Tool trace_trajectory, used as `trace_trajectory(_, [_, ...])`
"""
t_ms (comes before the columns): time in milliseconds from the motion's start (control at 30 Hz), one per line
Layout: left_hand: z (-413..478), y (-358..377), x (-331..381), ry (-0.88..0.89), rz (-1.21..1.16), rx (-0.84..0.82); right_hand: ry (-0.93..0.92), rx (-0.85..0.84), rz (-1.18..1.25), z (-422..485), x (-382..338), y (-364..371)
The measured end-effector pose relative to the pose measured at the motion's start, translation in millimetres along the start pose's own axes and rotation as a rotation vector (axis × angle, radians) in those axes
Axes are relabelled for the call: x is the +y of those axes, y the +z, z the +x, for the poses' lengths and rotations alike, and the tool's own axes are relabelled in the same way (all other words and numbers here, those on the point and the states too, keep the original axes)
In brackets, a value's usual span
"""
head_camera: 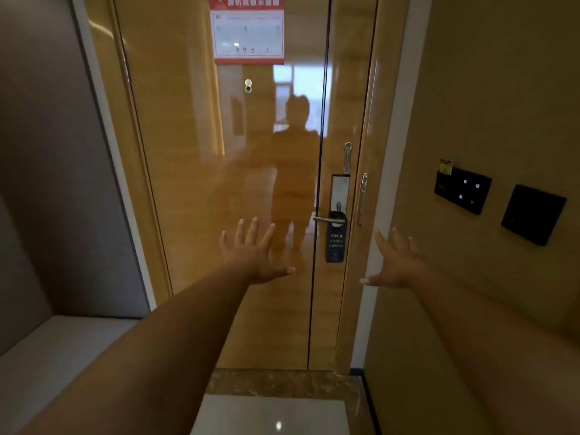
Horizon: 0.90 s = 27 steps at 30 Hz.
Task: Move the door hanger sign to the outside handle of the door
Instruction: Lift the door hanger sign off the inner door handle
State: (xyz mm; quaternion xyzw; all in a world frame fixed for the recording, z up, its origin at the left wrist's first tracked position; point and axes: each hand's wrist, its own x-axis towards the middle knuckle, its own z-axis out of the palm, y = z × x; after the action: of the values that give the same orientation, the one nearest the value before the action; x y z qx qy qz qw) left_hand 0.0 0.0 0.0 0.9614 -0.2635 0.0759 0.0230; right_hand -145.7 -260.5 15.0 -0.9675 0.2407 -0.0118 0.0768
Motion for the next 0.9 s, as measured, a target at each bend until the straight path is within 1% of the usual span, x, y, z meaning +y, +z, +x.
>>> trace_trajectory(167, [80,13,-20,0.064,0.004,0.007,-0.007,0.086,0.042,73,-14,5])
trace_trajectory(300, [157,31,-30,0.145,0.016,-0.016,0.024,0.124,0.013,134,-22,10])
trace_trajectory(400, [205,50,-25,0.214,-0.005,-0.013,0.045,0.156,0.087,170,-18,18])
trace_trajectory(600, [269,103,-4,0.345,-0.013,-0.129,0.141,0.028,0.089,221,6,55])
trace_trajectory(667, [292,115,-4,0.332,-0.045,-0.160,0.139,0.009,0.141,245,13,62])
trace_trajectory(767, [325,124,-11,0.242,-0.130,-0.230,0.124,-0.029,0.170,283,20,67])
trace_trajectory(833, [349,129,-13,0.218,-0.146,-0.262,0.091,-0.036,0.261,315,18,70])
trace_trajectory(900, [375,133,-6,0.229,-0.125,-0.254,0.040,-0.032,0.382,352,11,75])
